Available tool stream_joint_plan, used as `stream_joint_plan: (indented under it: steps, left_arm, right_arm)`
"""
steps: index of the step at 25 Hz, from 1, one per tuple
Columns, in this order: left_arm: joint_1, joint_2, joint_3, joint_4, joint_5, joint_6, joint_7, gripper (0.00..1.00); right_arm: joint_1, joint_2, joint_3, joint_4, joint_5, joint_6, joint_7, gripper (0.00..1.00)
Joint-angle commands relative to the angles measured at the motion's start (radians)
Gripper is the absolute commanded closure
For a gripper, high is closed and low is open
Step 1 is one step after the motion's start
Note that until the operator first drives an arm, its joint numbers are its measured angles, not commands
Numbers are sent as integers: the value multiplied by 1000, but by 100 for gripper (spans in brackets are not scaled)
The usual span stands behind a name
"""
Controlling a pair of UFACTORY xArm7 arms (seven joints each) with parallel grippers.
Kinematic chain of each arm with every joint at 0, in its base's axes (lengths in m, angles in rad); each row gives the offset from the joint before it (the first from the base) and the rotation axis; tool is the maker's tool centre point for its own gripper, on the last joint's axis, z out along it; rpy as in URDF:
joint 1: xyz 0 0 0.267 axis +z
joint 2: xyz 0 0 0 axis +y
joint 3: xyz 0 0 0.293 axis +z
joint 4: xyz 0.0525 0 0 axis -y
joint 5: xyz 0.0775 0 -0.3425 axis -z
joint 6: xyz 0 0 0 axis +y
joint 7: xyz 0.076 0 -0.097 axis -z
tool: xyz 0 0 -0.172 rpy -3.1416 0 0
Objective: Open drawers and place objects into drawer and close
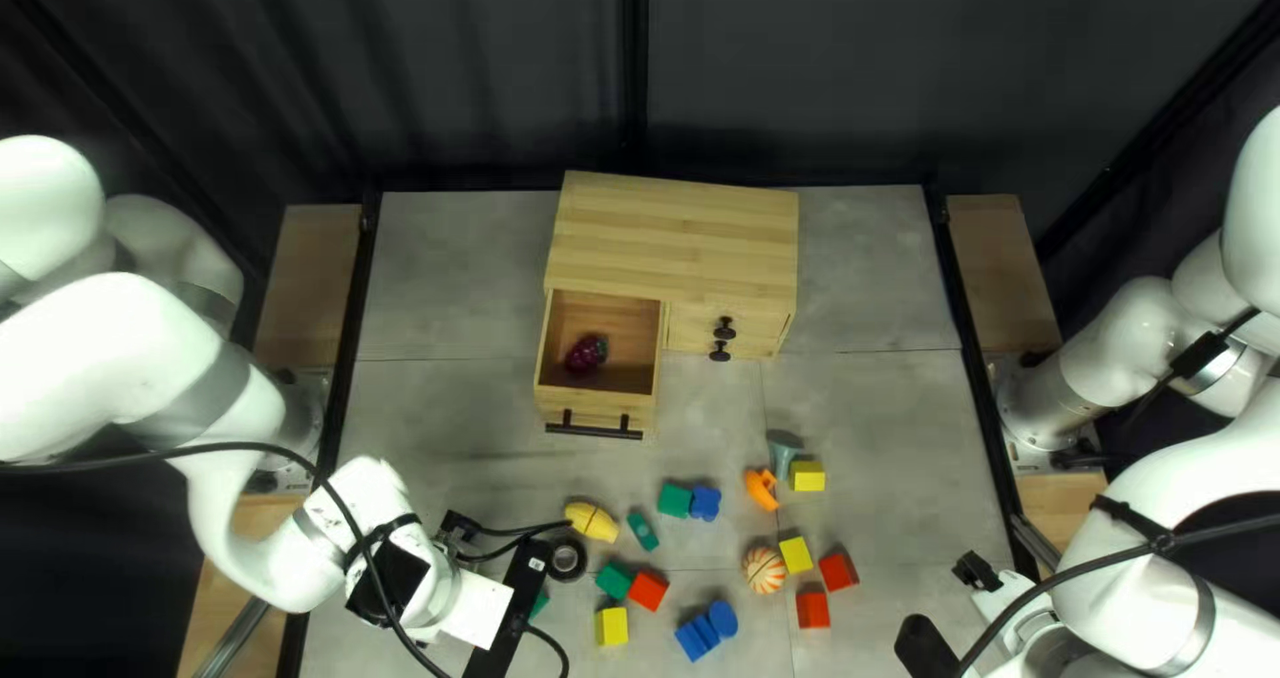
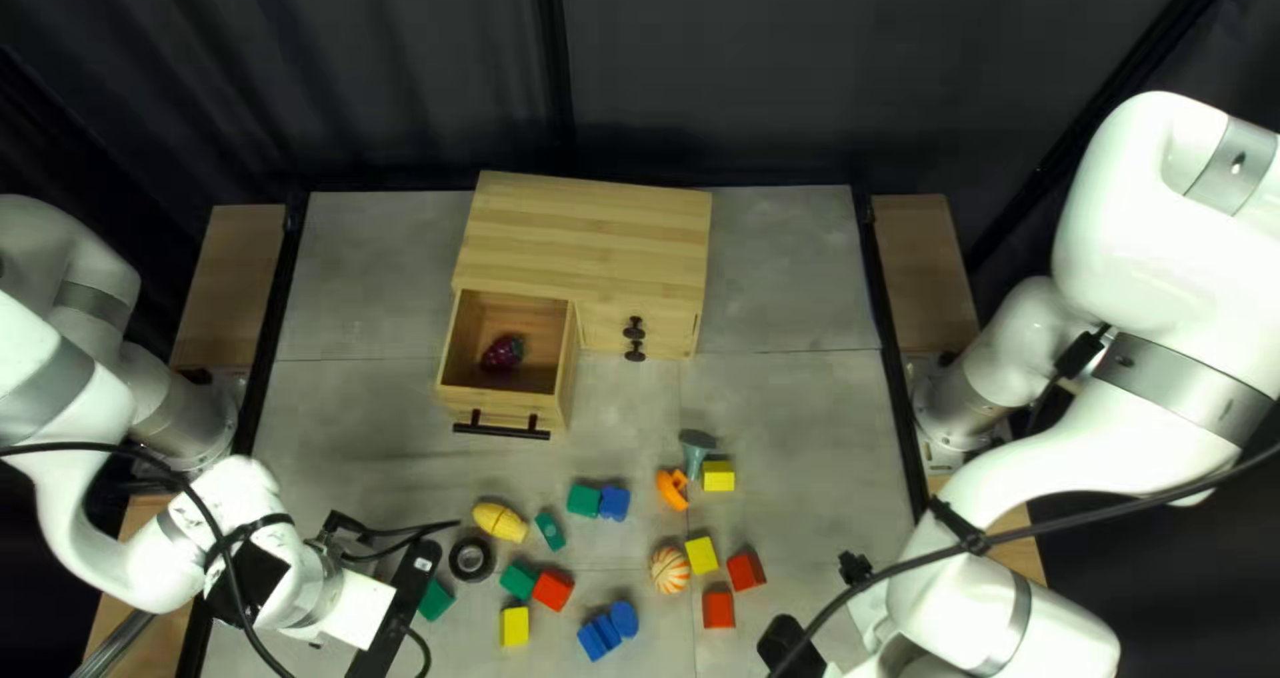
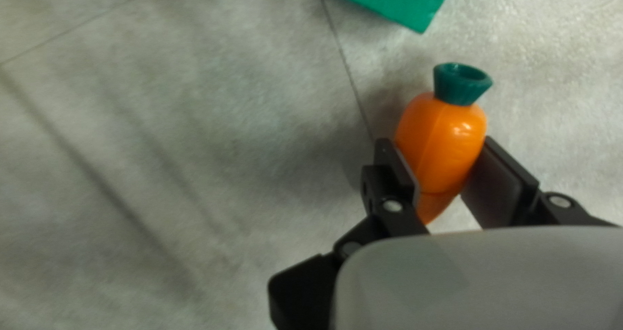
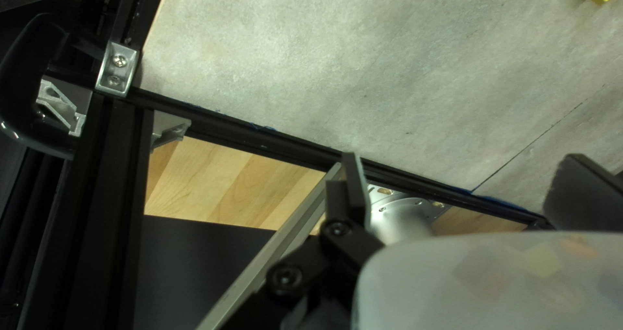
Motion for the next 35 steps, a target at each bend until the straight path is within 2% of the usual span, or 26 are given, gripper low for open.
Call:
stream_joint_plan:
  steps: [1,3,7,13,14,15,16,17,18,24,27,30,35]
  left_arm:
    - [82,-208,134,46,39,224,70,100]
    - [161,-222,166,131,121,311,62,100]
    - [280,-163,183,251,264,362,17,100]
    - [359,-61,188,312,394,312,-75,100]
    - [362,-53,187,312,400,302,-89,94]
    - [366,-29,182,313,414,276,-118,75]
    - [368,-15,180,312,421,260,-135,32]
    - [368,0,178,310,428,239,-152,22]
    - [366,11,174,308,433,221,-168,0]
    - [340,5,142,267,431,164,-220,0]
    - [302,-30,117,223,397,159,-222,0]
    - [227,-45,64,189,340,157,-204,0]
    - [127,30,-33,200,304,138,-180,0]
  right_arm:
    - [0,0,0,0,0,0,0,0]
    - [0,0,0,0,0,0,0,0]
    - [0,0,0,0,0,0,0,0]
    - [0,0,0,0,0,0,0,0]
    - [0,0,0,0,0,0,0,0]
    - [0,0,0,0,0,0,0,0]
    - [0,0,0,0,0,0,0,0]
    - [0,0,0,0,0,0,0,0]
    - [0,0,0,0,0,0,0,0]
    - [0,0,0,0,0,0,0,0]
    - [0,0,0,0,0,0,0,0]
    - [0,0,0,0,0,0,0,0]
    - [0,0,0,0,0,0,0,0]
